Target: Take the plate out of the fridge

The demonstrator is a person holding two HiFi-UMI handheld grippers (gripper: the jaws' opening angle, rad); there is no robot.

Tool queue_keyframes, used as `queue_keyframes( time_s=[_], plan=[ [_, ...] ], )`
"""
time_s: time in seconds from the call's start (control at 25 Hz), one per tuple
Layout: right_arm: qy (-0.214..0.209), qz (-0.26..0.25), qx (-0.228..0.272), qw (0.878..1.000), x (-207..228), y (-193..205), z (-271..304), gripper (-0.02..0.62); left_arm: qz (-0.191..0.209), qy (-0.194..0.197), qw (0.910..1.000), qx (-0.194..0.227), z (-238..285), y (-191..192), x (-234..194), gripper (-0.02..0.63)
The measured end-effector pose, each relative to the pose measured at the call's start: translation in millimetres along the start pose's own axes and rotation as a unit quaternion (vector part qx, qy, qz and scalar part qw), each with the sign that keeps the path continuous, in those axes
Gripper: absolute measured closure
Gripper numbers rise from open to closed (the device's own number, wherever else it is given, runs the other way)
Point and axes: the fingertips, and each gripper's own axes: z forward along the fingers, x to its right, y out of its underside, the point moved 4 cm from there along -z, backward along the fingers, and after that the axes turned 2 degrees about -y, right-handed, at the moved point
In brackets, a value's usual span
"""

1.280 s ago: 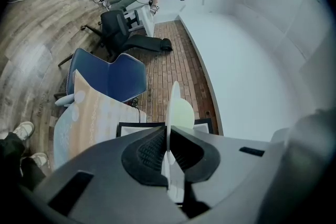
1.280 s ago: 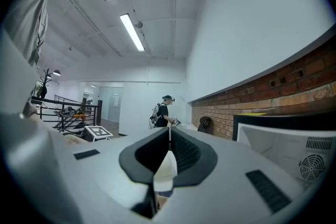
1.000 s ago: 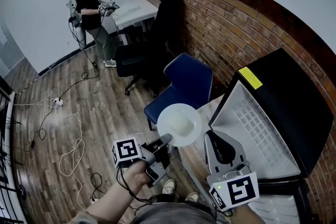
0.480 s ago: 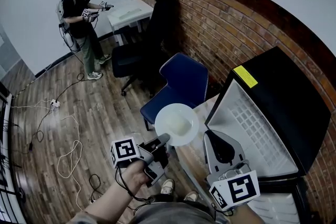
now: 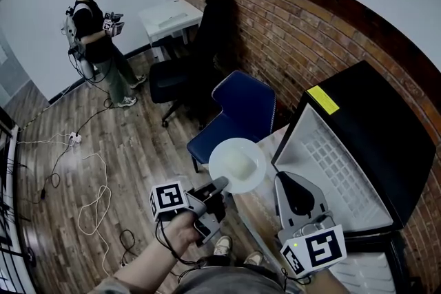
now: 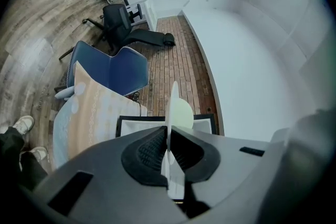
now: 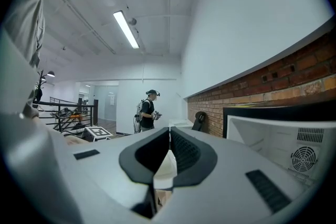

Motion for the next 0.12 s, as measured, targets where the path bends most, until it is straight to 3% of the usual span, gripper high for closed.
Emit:
queue_keyframes(
  time_s=[0.12],
  plan=[
    [0.003,-0.007,0.0,1.0,0.2,1.0,-1.9,0.565,-0.002,0.002,1.0,-0.003,1.3,2.3,0.5,0.581]
  ],
)
